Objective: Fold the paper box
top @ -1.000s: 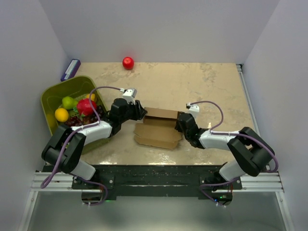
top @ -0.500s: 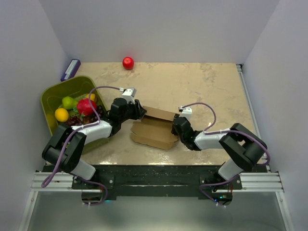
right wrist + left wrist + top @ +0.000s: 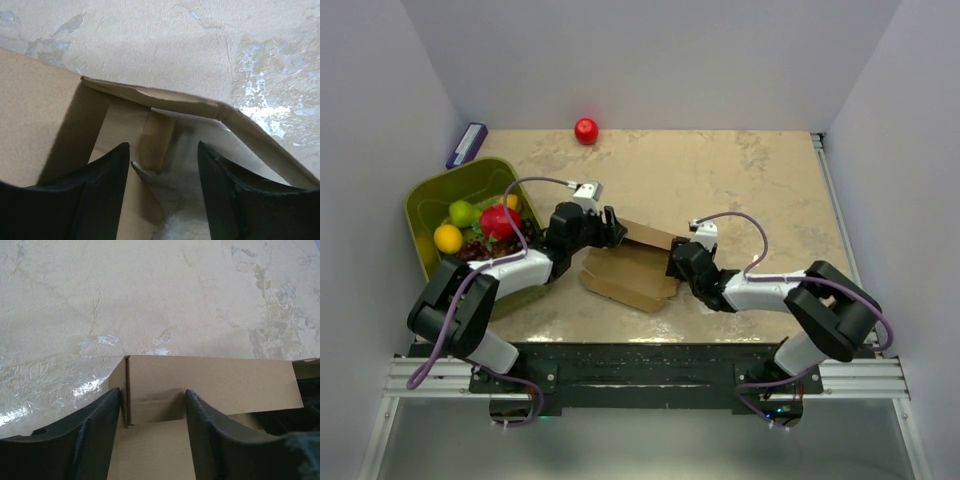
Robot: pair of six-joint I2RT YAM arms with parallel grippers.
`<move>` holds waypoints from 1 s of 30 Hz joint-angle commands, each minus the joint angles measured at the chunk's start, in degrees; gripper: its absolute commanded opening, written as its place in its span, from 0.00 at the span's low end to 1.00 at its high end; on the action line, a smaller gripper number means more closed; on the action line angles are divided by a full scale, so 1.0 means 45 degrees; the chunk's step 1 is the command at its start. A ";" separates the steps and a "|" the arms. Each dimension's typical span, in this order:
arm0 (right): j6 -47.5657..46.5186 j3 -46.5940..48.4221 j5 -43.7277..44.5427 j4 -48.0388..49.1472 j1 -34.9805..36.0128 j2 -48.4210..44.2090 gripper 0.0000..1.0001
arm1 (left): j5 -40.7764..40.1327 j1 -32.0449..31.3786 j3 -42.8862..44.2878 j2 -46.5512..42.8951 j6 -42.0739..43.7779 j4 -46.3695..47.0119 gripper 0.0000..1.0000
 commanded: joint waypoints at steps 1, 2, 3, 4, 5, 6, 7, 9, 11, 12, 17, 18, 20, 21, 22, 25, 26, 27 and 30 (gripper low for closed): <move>-0.0116 0.0085 -0.0541 -0.0732 0.0174 -0.1594 0.69 | 0.0304 -0.0122 0.0617 -0.0422 0.0457 -0.0319 0.71; -0.0235 0.0162 -0.0758 -0.0984 0.0174 -0.1829 0.72 | 0.0246 -0.0142 0.0657 -0.0461 0.0476 -0.0339 0.73; -0.0352 0.0221 -0.0954 -0.1567 0.0174 -0.2237 0.73 | 0.0206 -0.0142 0.0831 -0.0500 0.0476 -0.0436 0.77; -0.0566 0.0260 -0.1149 -0.1824 0.0174 -0.2492 0.73 | 0.0167 -0.0142 0.0910 -0.0520 0.0515 -0.0494 0.78; -0.0588 0.0261 -0.1480 -0.2078 0.0174 -0.2708 0.74 | 0.0012 -0.0161 0.0988 -0.0559 0.0535 -0.0572 0.79; -0.0607 0.0222 -0.1696 -0.2545 0.0174 -0.2942 0.75 | -0.0067 -0.0200 0.1124 -0.0637 0.0574 -0.0670 0.81; -0.0704 0.0144 -0.1852 -0.2743 0.0155 -0.3505 0.75 | -0.0125 -0.0220 0.1184 -0.0695 0.0632 -0.0710 0.81; -0.0763 0.0066 -0.2263 -0.3346 0.0174 -0.4151 0.76 | -0.0418 -0.0278 0.1398 -0.0851 0.0691 -0.0982 0.83; -0.0783 0.0026 -0.2517 -0.3817 0.0174 -0.5284 0.77 | -0.0768 -0.0337 0.1535 -0.0988 0.0847 -0.1178 0.84; -0.0783 0.0046 -0.2557 -0.4322 0.0174 -0.5617 0.79 | -0.0906 -0.0395 0.1652 -0.1163 0.0905 -0.1372 0.84; -0.1368 0.1352 -0.2167 -0.6530 0.0019 -0.6850 0.87 | -0.2267 -0.0746 0.2121 -0.1826 0.1374 -0.2231 0.84; -0.1466 0.1567 -0.2186 -0.7153 -0.0098 -0.6831 0.87 | -0.2526 -0.0941 0.2180 -0.1983 0.1452 -0.2311 0.84; -0.1817 0.1959 -0.2711 -0.7490 -0.0800 -0.6656 0.87 | -0.3188 -0.1253 0.2258 -0.2431 0.1706 -0.2525 0.85; -0.1934 0.1999 -0.3023 -0.7549 -0.1092 -0.6558 0.87 | -0.3424 -0.1410 0.2355 -0.2589 0.1842 -0.2584 0.84; -0.2090 0.1999 -0.3354 -0.7530 -0.1617 -0.6480 0.87 | -0.3659 -0.1605 0.2414 -0.2765 0.2114 -0.2682 0.84; -0.2383 0.1941 -0.3475 -0.7433 -0.2148 -0.5915 0.86 | -0.4869 -0.2755 0.2376 -0.3429 0.2623 -0.2936 0.81; -0.2385 0.1940 -0.3494 -0.7413 -0.2247 -0.5778 0.83 | -0.5162 -0.3358 0.2124 -0.3682 0.2625 -0.2898 0.79; -0.2443 0.1902 -0.3533 -0.7374 -0.2364 -0.5506 0.80 | -0.5146 -0.3635 0.1928 -0.3800 0.2431 -0.2801 0.79; -0.2502 0.1687 -0.3573 -0.7062 -0.2501 -0.5114 0.70 | -0.5281 -0.4651 0.0933 -0.4055 0.1866 -0.2332 0.76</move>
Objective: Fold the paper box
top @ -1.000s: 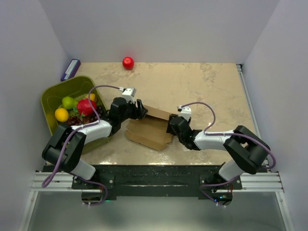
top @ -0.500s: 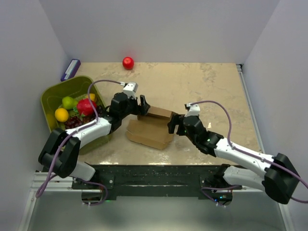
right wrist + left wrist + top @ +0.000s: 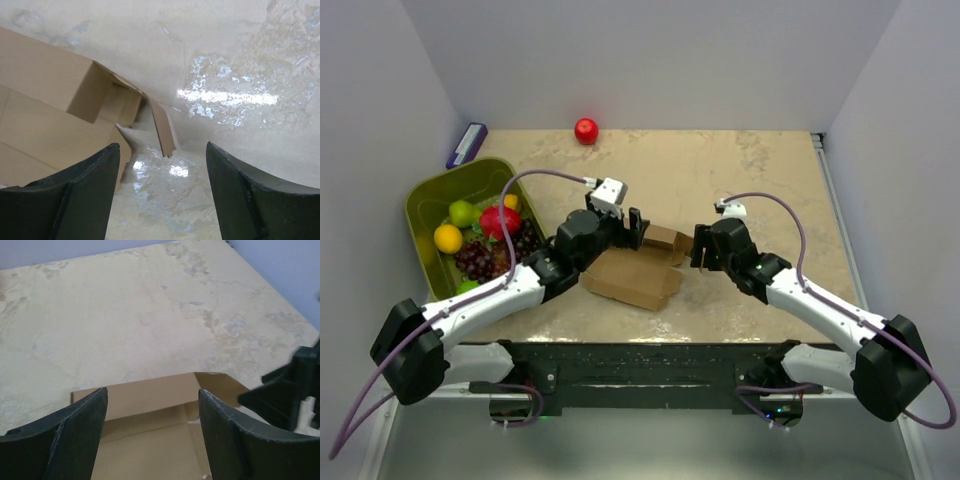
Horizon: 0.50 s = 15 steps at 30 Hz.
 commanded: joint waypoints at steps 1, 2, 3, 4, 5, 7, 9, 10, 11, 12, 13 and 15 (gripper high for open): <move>-0.0491 0.0006 -0.0382 0.0122 -0.0156 0.0381 0.68 | -0.1076 -0.1286 -0.1128 -0.0495 -0.0302 0.0694 0.75; -0.0530 -0.0052 -0.0362 0.0316 -0.0156 0.0420 0.68 | -0.1037 -0.1753 -0.1614 -0.0437 -0.0440 0.1121 0.74; -0.0569 -0.0188 -0.0343 0.0434 -0.0175 0.0498 0.68 | -0.1018 -0.2009 -0.1793 -0.0340 -0.0654 0.1338 0.73; -0.0569 -0.0228 -0.0304 0.0571 -0.0175 0.0557 0.67 | -0.0960 -0.2224 -0.1930 -0.0068 -0.0752 0.1688 0.71; -0.0588 -0.0287 -0.0265 0.0785 -0.0194 0.0615 0.67 | -0.0901 -0.2632 -0.2105 0.0128 -0.0850 0.1827 0.70; -0.0628 -0.0326 -0.0284 0.0962 -0.0175 0.0791 0.65 | -0.0571 -0.2986 -0.2262 0.0770 -0.1124 0.2430 0.69; -0.0609 -0.0385 -0.0129 0.1313 -0.0175 0.0947 0.63 | -0.0063 -0.3125 -0.2691 0.1279 -0.1319 0.3269 0.68; -0.0608 -0.0385 0.0008 0.1392 -0.0175 0.1064 0.57 | 0.0171 -0.3125 -0.2906 0.1862 -0.1358 0.4221 0.67; -0.0608 -0.0385 0.0164 0.1528 -0.0194 0.1142 0.53 | 0.0212 -0.3125 -0.3024 0.2197 -0.1417 0.4328 0.66; -0.0627 -0.0385 0.0378 0.1607 -0.0195 0.1221 0.48 | 0.0174 -0.3125 -0.2986 0.2510 -0.1417 0.4387 0.65; -0.0666 -0.0385 0.0380 0.1685 -0.0195 0.1299 0.46 | 0.0290 -0.3125 -0.2928 0.3151 -0.1456 0.4426 0.64; -0.0667 -0.0366 0.0419 0.1880 -0.0194 0.1377 0.44 | 0.0446 -0.3125 -0.2927 0.3701 -0.1593 0.4659 0.63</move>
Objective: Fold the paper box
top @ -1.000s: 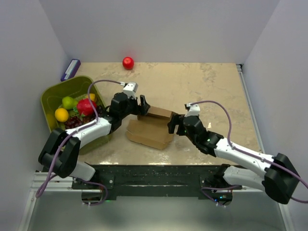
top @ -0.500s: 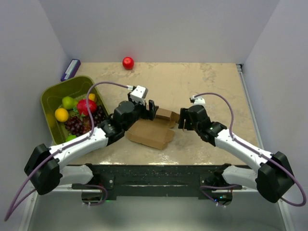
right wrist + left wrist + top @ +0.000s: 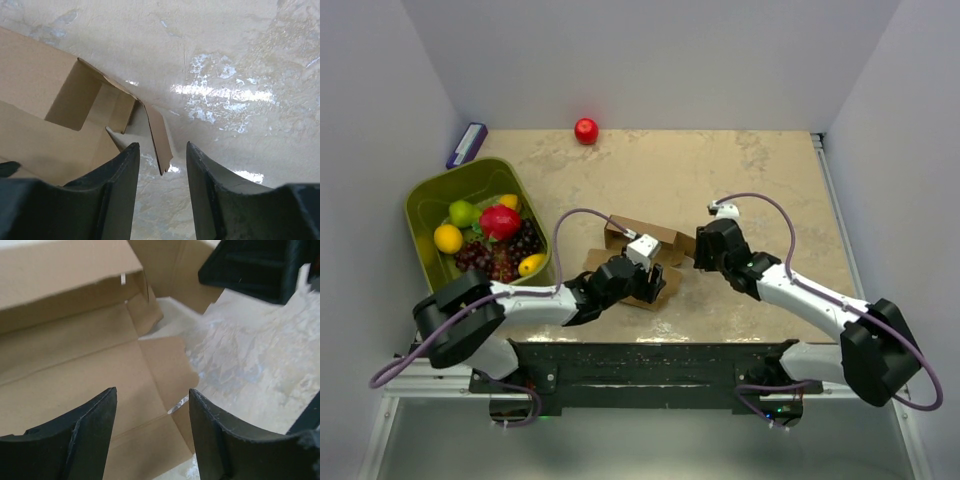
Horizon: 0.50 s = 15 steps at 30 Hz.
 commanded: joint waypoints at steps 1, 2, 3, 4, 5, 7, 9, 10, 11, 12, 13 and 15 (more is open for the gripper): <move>-0.0205 -0.0093 0.0497 0.0982 -0.0054 0.0163 0.44 | 0.0509 0.0018 -0.0115 0.1404 -0.0525 0.2182 0.63; -0.0186 -0.0074 0.0477 0.0963 -0.0054 0.0280 0.43 | 0.0589 0.0018 -0.0154 0.1641 -0.0583 0.2340 0.63; -0.0186 -0.0055 0.0477 0.1002 -0.0054 0.0358 0.43 | 0.0667 0.0018 -0.0174 0.1798 -0.0622 0.2497 0.63; -0.0186 -0.0035 0.0477 0.1041 -0.0054 0.0417 0.43 | 0.0726 0.0018 -0.0329 0.2148 -0.0623 0.2982 0.63; -0.0166 -0.0035 0.0477 0.1060 -0.0054 0.0553 0.42 | 0.0707 0.0018 -0.0388 0.2287 -0.0642 0.3238 0.63; -0.0108 -0.0113 0.0497 0.1119 -0.0054 0.0652 0.41 | 0.0590 0.0018 -0.0525 0.2696 -0.0603 0.3707 0.64; -0.0069 -0.0094 0.0516 0.1080 -0.0054 0.0788 0.36 | 0.0395 0.0018 -0.0564 0.2970 -0.0545 0.3826 0.64; -0.0030 -0.0093 0.0536 0.1099 -0.0054 0.0827 0.35 | 0.0336 0.0018 -0.0545 0.3242 -0.0544 0.3807 0.64; -0.0030 -0.0074 0.0478 0.1119 -0.0054 0.0808 0.34 | 0.0297 0.0018 -0.0468 0.3380 -0.0564 0.3671 0.64; 0.0009 -0.0055 0.0400 0.1080 -0.0034 0.0808 0.33 | 0.0123 -0.0001 -0.0409 0.3633 -0.0603 0.3399 0.63; 0.0068 -0.0054 0.0418 0.1080 -0.0034 0.0750 0.32 | 0.0024 -0.0021 -0.0331 0.3732 -0.0642 0.3300 0.63; 0.0204 -0.0113 0.0574 0.1061 0.0005 0.0614 0.30 | -0.0287 -0.0060 -0.0330 0.3928 -0.0740 0.3163 0.62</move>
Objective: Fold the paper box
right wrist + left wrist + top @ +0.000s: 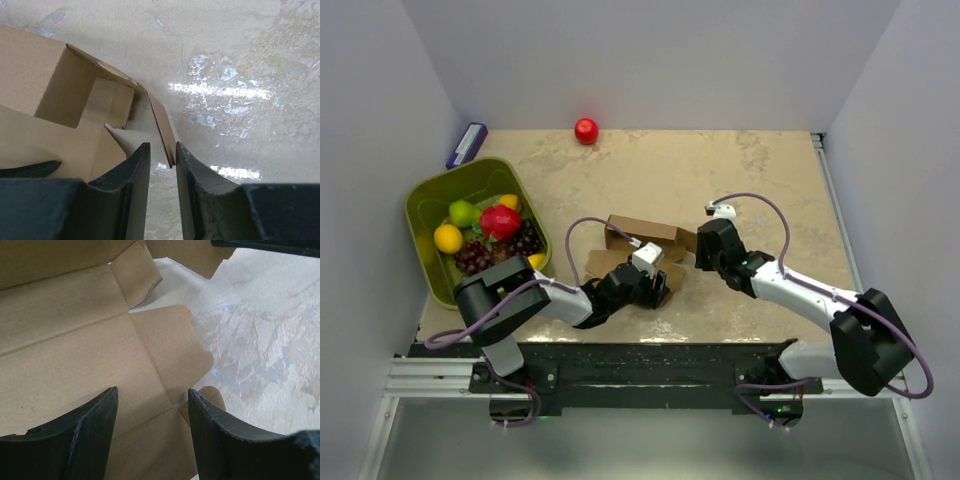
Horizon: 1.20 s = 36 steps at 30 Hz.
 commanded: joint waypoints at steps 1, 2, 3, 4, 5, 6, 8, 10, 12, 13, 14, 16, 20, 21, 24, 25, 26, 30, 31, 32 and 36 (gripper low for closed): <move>0.0200 -0.0132 0.0419 0.0410 -0.0010 -0.0315 0.29 | -0.0828 -0.0075 0.0117 0.0872 -0.0278 -0.0053 0.62; 0.0239 -0.0152 0.0497 0.0429 -0.0010 -0.0334 0.27 | -0.0887 -0.0075 0.0136 0.0991 -0.0336 -0.0053 0.61; 0.0239 -0.0172 0.0478 0.0449 -0.0010 -0.0393 0.26 | -0.0984 -0.0075 0.0117 0.1224 -0.0376 -0.0073 0.61; 0.0259 -0.0191 0.0459 0.0545 0.0009 -0.0413 0.24 | -0.0985 -0.0094 0.0117 0.1304 -0.0415 -0.0111 0.61; 0.0259 -0.0269 0.0343 0.0643 -0.0010 -0.0451 0.20 | -0.0966 -0.0094 0.0097 0.1362 -0.0512 -0.0112 0.60; 0.0297 -0.0308 0.0284 0.0741 -0.0010 -0.0471 0.19 | -0.1004 -0.0094 0.0097 0.1498 -0.0532 -0.0150 0.60; 0.0376 -0.0386 0.0147 0.1092 -0.0010 -0.0452 0.18 | -0.1044 -0.0094 0.0078 0.1597 -0.0591 -0.0190 0.59; 0.0376 -0.0387 0.0010 0.1287 0.0009 -0.0316 0.17 | -0.1083 -0.0114 0.0058 0.1753 -0.0610 -0.0229 0.59; 0.0376 -0.0328 -0.0029 0.1386 -0.0010 -0.0179 0.14 | -0.1102 -0.0094 0.0039 0.1889 -0.0650 -0.0248 0.59; 0.0376 -0.0289 -0.0049 0.1386 -0.0010 -0.0062 0.13 | -0.1141 -0.0114 0.0058 0.1948 -0.0669 -0.0287 0.59; 0.0376 -0.0231 -0.0030 0.1386 0.0009 -0.0023 0.11 | -0.1180 -0.0114 0.0078 0.2007 -0.0688 -0.0346 0.59; 0.0434 -0.0230 -0.0010 0.1406 0.0087 -0.0042 0.09 | -0.1317 -0.0114 0.0117 0.2125 -0.0747 -0.0443 0.59; 0.0571 -0.0308 -0.0010 0.1406 0.0146 -0.0217 0.08 | -0.1610 -0.0114 0.0292 0.2300 -0.0845 -0.0872 0.58; 0.0591 -0.0270 0.0009 0.1232 0.0185 -0.0275 0.07 | -0.1784 -0.0133 0.0428 0.2378 -0.0864 -0.1164 0.58; 0.0804 -0.0075 -0.0378 0.0861 0.0224 -0.0490 0.04 | -0.2214 -0.0211 0.0837 0.2670 -0.0826 -0.1866 0.57; 0.0825 -0.0035 -0.0516 0.0782 0.0205 -0.0530 0.04 | -0.2390 -0.0231 0.0975 0.2826 -0.0806 -0.2063 0.57; 0.0922 -0.0035 -0.0614 0.0645 0.0205 -0.0549 0.03 | -0.2469 -0.0250 0.1053 0.2905 -0.0806 -0.2162 0.57; 0.1118 0.0004 -0.1162 0.0527 0.0244 -0.0530 0.01 | -0.2509 -0.0329 0.1171 0.3023 -0.0709 -0.2280 0.57; 0.1157 0.0043 -0.1220 0.0488 0.0244 -0.0530 0.01 | -0.2547 -0.0406 0.1191 0.3004 -0.0650 -0.2280 0.57; 0.1196 0.0101 -0.1221 0.0353 0.0244 -0.0549 0.01 | -0.2587 -0.0465 0.1230 0.3042 -0.0553 -0.2299 0.57; 0.1313 0.0491 -0.1202 0.0059 0.0244 -0.0764 0.00 | -0.2684 -0.0680 0.1464 0.3218 -0.0415 -0.2494 0.57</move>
